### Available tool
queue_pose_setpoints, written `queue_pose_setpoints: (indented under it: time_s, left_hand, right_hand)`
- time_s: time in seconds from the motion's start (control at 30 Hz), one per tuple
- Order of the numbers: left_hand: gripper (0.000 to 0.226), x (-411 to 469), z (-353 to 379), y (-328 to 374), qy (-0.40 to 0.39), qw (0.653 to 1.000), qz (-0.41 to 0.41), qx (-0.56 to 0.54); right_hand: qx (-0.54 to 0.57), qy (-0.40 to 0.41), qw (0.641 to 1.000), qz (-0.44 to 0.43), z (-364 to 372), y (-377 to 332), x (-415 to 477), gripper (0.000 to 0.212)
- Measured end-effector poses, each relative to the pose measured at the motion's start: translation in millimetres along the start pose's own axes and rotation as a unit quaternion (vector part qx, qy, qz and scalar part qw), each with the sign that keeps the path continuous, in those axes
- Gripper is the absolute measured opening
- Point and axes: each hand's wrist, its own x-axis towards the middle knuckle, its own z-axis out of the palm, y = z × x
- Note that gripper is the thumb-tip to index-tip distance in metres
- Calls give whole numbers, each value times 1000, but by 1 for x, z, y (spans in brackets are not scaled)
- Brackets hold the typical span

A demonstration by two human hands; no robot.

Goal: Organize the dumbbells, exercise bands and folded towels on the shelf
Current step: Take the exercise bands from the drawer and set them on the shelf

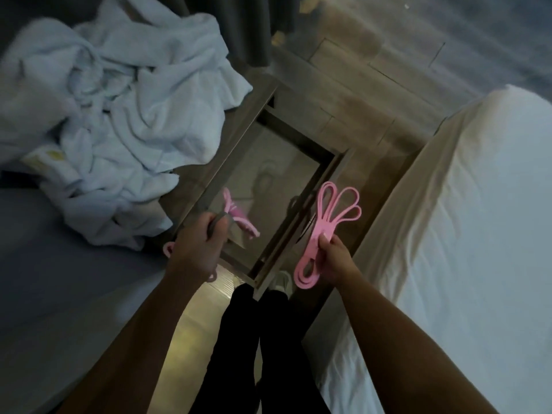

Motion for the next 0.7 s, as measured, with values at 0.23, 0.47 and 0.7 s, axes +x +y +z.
queue_pose_setpoints:
  time_s: [0.23, 0.47, 0.7]
  left_hand:
    - [19, -38, -3, 0, 50, 998, -19, -46]
    - [29, -30, -18, -17, 97, 994, -44, -5]
    - [35, -3, -30, -14, 131, 991, -31, -12]
  right_hand:
    - [92, 7, 995, 40, 31, 7, 10, 23]
    - [13, -44, 999, 6, 66, 0, 24, 19]
    - [-27, -80, 996, -17, 122, 7, 50, 30]
